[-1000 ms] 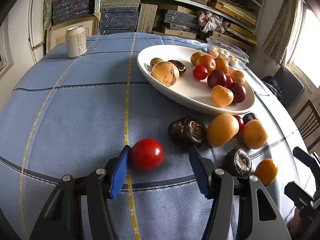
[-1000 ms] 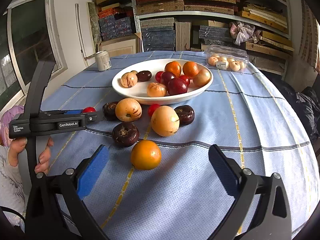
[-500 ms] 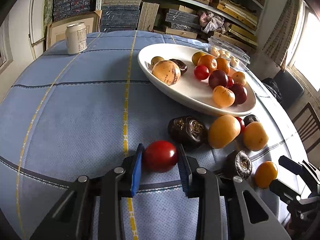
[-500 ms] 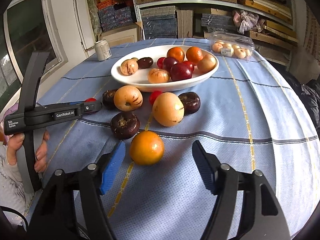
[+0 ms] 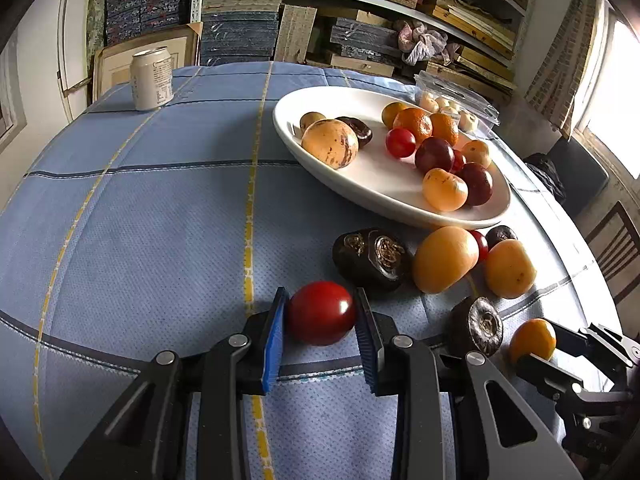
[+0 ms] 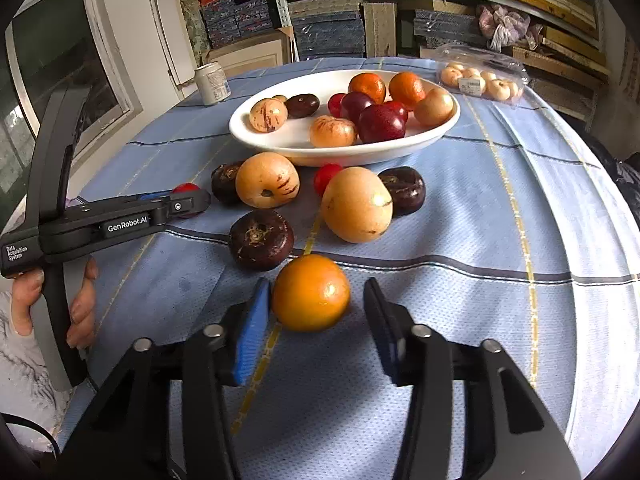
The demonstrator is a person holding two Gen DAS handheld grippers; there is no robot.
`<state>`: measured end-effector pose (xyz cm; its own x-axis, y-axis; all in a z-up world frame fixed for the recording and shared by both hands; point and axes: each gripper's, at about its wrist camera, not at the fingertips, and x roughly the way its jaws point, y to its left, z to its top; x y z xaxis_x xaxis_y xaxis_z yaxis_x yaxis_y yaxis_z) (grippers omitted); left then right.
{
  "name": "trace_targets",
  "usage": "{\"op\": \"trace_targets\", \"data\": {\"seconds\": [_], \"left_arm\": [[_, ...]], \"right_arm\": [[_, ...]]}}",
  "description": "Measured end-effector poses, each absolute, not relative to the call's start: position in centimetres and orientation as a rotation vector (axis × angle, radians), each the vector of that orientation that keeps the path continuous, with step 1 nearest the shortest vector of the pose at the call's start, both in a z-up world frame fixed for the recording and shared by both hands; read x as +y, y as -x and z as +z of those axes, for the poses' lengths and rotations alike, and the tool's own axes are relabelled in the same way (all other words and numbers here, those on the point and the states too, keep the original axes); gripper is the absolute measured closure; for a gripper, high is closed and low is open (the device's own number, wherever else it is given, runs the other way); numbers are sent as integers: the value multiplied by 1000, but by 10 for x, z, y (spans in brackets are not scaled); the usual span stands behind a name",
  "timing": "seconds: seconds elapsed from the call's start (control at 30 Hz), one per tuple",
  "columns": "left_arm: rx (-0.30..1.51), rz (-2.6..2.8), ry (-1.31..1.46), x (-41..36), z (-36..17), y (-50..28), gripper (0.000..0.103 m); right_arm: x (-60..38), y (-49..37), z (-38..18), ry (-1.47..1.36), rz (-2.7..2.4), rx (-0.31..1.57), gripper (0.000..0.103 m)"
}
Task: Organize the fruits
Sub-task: 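Grasp a red tomato with the left gripper while the right gripper grasps a mandarin, then carry both fruits onto the white plate and open both grippers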
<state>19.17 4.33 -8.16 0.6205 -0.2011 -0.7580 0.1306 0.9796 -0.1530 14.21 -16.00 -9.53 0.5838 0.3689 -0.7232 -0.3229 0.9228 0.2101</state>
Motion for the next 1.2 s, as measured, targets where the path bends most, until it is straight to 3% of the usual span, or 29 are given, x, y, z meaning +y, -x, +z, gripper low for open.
{"op": "trace_targets", "data": {"seconds": [0.03,0.97,1.2], "left_arm": [[882,-191,86,43,-82,-192,70],[769,-153,105,46,-52,-175,71],[710,-147,123,37,-4,-199,71]], "right_arm": [[-160,-143,-96,-64,413,861,64],[-182,-134,-80,-136,375,753,65],[-207,-149,-18,-205,327,604,65]]}}
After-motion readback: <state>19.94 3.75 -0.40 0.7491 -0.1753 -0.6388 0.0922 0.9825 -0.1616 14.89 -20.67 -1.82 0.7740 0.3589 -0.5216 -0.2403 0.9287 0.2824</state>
